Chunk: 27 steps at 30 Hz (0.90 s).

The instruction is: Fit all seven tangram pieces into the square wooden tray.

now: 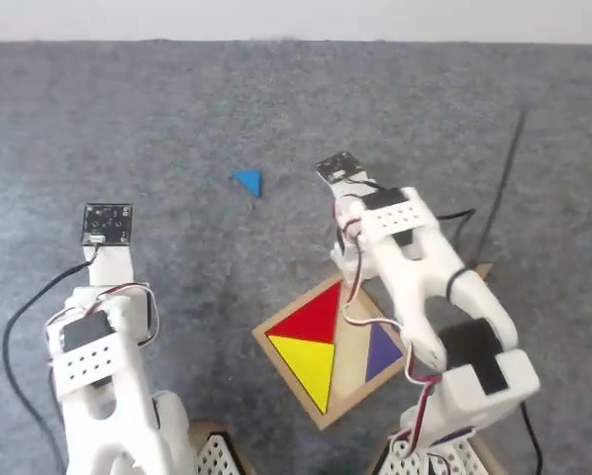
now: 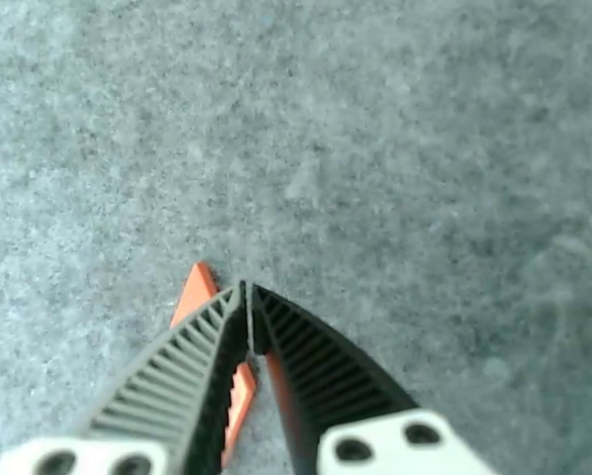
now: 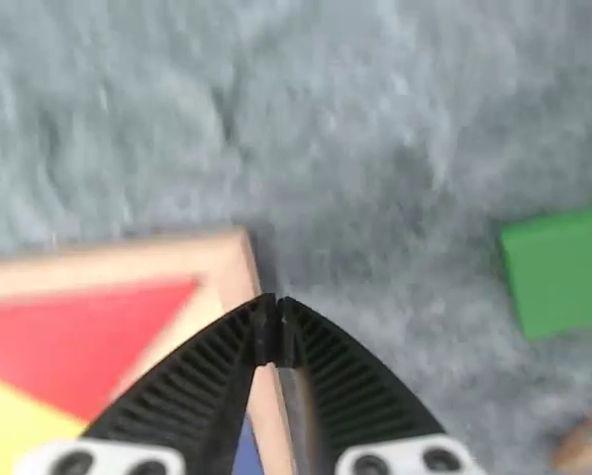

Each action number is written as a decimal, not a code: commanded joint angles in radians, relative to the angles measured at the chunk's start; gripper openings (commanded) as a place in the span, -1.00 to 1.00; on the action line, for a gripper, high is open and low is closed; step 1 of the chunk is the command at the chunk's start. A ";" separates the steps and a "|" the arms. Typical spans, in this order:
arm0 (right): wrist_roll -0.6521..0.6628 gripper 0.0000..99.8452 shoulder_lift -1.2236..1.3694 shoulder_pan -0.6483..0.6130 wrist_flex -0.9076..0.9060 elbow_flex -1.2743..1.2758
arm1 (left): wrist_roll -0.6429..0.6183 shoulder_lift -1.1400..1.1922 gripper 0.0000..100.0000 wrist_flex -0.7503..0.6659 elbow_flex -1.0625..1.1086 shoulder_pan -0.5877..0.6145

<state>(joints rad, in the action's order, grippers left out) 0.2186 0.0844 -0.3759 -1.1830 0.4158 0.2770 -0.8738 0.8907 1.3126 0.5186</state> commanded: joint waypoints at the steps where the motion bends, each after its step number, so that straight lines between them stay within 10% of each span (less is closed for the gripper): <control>1: 0.132 -0.76 -0.139 -0.015 -0.042 0.046 | 0.008 -0.031 -0.98 0.009 -0.007 0.008; 22: 0.239 -0.64 -0.085 -0.114 0.185 0.236 | 0.048 -0.028 -0.98 0.005 -0.005 0.048; 27: 0.235 -0.92 -0.041 -0.113 0.185 0.170 | 0.049 -0.029 -0.98 0.005 -0.005 0.049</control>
<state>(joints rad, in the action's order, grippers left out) 0.4473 0.0230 -0.4956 -1.0173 0.6490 0.3184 -0.8738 0.8907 1.3126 0.5662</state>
